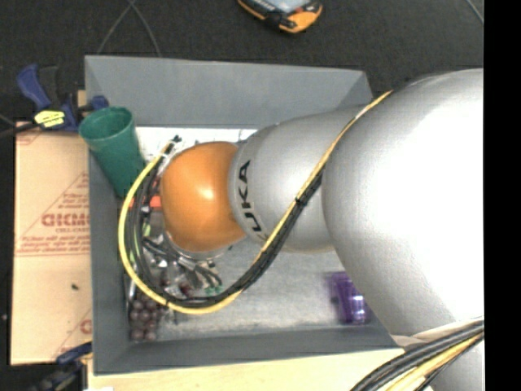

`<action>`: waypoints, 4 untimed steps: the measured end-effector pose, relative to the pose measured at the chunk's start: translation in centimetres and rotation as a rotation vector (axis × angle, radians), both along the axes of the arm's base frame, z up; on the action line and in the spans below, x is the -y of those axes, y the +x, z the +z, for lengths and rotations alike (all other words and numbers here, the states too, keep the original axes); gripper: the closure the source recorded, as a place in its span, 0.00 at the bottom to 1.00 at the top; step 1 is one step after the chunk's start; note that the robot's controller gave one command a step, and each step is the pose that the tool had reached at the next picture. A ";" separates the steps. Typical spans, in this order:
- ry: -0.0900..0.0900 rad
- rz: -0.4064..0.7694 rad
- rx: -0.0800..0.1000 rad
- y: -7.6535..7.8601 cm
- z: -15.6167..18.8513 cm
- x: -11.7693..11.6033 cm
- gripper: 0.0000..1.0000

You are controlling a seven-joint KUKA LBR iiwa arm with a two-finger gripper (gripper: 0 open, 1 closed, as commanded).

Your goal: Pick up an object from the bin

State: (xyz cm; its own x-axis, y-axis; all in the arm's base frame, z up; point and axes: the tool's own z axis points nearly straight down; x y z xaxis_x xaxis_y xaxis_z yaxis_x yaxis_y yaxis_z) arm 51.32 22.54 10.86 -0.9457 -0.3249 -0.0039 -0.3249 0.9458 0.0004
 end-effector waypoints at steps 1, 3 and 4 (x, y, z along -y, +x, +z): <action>0.005 -0.011 0.011 0.9 3.2 -0.4 0.00; 0.003 0.306 0.011 3.0 0.4 -0.1 0.00; 0.004 0.356 0.038 9.9 5.5 0.0 0.00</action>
Offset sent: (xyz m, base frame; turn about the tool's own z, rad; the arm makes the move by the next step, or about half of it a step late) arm 0.0177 -0.0114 0.0678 -0.3973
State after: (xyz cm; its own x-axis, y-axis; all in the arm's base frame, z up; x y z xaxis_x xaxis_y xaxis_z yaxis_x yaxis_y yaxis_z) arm 61.23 22.50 16.38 -0.7724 -0.6339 -0.0384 -0.6339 0.7733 -0.0148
